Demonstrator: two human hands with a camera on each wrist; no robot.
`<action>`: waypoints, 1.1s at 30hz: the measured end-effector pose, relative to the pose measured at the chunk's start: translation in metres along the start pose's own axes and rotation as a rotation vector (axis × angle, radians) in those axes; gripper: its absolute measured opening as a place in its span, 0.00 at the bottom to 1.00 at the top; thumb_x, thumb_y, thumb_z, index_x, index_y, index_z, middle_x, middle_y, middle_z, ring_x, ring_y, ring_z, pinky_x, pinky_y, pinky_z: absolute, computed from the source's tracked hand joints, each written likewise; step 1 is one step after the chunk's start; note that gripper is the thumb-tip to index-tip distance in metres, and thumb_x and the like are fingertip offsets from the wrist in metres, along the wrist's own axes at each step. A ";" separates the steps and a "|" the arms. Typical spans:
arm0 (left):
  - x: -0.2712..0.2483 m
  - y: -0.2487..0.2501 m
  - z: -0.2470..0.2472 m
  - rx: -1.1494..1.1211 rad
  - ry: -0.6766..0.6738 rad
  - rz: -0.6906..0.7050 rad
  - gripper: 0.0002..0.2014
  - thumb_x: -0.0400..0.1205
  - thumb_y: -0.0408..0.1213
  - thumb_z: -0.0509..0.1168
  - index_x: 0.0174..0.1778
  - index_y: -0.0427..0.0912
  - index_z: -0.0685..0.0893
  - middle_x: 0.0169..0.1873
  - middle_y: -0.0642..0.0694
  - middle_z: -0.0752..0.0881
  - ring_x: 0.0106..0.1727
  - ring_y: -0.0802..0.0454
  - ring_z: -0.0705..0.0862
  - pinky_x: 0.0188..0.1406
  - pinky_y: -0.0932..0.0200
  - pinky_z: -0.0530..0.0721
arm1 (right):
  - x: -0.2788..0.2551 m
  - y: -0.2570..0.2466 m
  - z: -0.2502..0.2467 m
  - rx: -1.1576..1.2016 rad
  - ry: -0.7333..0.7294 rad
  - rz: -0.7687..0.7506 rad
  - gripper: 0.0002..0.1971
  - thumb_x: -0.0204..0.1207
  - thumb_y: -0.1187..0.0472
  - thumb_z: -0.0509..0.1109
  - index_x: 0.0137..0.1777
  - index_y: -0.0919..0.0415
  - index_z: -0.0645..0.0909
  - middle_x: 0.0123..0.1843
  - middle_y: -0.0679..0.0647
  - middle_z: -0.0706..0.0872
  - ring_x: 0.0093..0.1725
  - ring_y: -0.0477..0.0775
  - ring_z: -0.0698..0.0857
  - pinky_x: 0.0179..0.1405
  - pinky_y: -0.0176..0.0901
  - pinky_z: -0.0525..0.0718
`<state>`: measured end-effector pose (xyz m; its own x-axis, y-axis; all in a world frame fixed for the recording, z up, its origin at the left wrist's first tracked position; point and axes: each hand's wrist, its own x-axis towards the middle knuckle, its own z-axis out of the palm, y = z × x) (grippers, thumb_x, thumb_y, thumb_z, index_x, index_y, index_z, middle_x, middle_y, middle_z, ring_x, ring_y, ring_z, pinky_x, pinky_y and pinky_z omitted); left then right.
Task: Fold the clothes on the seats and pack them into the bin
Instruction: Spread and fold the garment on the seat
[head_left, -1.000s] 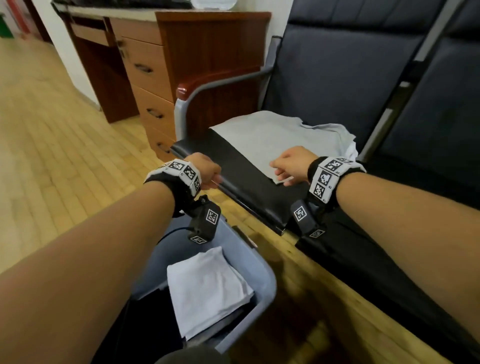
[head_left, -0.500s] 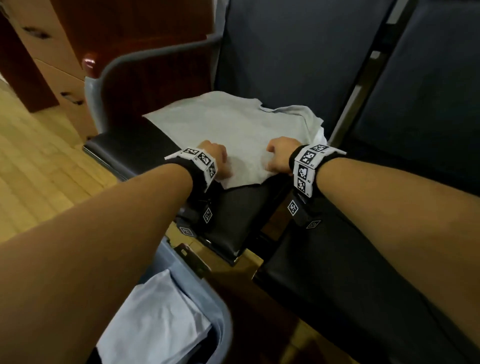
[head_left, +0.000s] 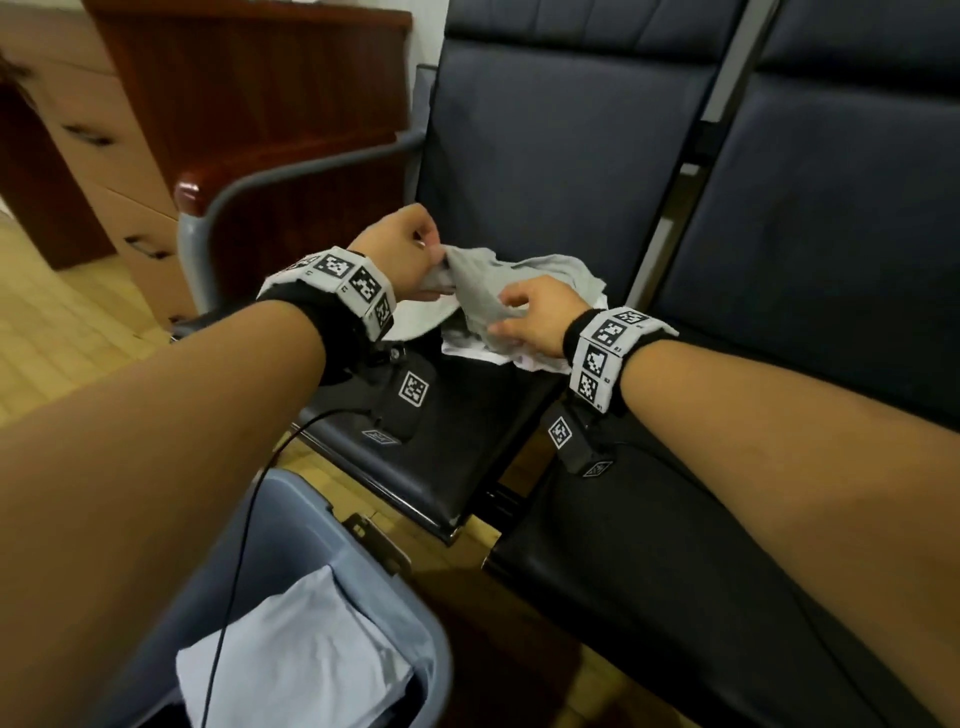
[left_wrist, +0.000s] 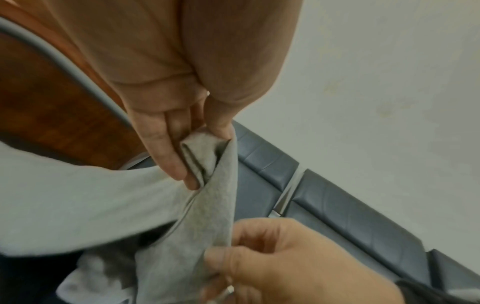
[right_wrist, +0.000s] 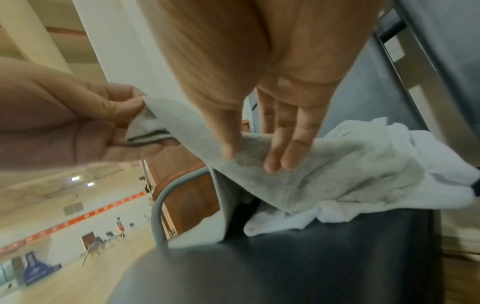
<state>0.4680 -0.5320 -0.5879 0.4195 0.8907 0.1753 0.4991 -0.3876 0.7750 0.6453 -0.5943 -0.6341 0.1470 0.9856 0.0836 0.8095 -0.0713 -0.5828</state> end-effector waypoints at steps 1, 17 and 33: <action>-0.004 0.008 -0.005 -0.045 -0.008 0.013 0.08 0.82 0.34 0.64 0.38 0.48 0.74 0.46 0.33 0.86 0.45 0.38 0.88 0.42 0.47 0.91 | -0.002 -0.005 -0.006 -0.050 0.094 -0.020 0.11 0.78 0.56 0.73 0.55 0.61 0.86 0.49 0.58 0.89 0.46 0.57 0.88 0.47 0.49 0.86; -0.066 0.119 -0.071 0.087 0.178 0.156 0.10 0.85 0.47 0.59 0.55 0.45 0.75 0.45 0.44 0.82 0.45 0.43 0.82 0.43 0.57 0.74 | -0.096 -0.100 -0.144 -0.169 0.277 -0.094 0.29 0.64 0.36 0.79 0.52 0.55 0.74 0.49 0.50 0.81 0.48 0.53 0.80 0.41 0.44 0.74; -0.136 0.236 -0.051 0.186 -0.054 0.475 0.16 0.83 0.48 0.64 0.48 0.36 0.84 0.40 0.40 0.83 0.43 0.47 0.78 0.43 0.57 0.72 | -0.257 -0.036 -0.242 -0.312 0.314 0.340 0.08 0.74 0.63 0.70 0.51 0.62 0.86 0.47 0.61 0.88 0.46 0.62 0.89 0.38 0.50 0.88</action>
<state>0.4903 -0.7331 -0.3980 0.6684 0.5947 0.4467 0.3683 -0.7864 0.4959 0.7159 -0.8825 -0.4394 0.5531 0.8095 0.1970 0.8096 -0.4664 -0.3564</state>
